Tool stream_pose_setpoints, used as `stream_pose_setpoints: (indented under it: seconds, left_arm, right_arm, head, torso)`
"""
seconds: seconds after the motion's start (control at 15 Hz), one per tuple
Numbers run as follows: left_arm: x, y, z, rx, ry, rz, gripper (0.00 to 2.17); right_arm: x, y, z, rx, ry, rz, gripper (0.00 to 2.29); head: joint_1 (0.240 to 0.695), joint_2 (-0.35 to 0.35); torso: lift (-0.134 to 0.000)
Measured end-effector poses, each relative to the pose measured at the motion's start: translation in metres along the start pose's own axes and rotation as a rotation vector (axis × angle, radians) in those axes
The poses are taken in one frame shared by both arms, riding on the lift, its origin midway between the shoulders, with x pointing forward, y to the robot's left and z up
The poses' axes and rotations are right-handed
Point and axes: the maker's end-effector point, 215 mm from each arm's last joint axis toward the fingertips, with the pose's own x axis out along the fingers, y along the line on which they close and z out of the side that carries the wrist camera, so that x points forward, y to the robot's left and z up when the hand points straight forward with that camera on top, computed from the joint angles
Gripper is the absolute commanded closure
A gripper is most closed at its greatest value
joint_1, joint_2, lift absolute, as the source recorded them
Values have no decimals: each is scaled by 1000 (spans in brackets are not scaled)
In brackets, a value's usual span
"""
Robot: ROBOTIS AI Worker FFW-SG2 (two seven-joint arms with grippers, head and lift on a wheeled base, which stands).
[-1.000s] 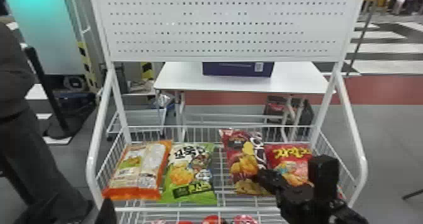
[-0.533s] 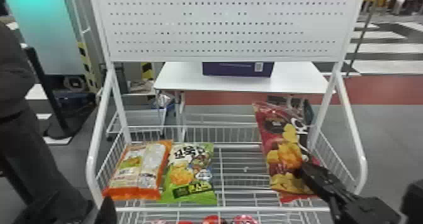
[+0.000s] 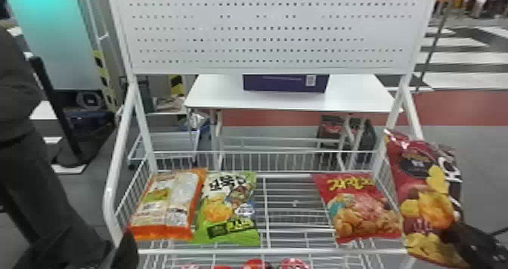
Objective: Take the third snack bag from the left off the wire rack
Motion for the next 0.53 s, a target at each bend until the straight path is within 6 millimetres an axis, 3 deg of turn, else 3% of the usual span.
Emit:
stream_pose_setpoints:
  seconds: [0.53]
  left_arm:
    - [-1, 1, 3, -1, -4, 2, 147]
  right_arm:
    - [-3, 1, 4, 1, -12, -4, 2243]
  head:
    - [499, 0]
  torso:
    - [0]
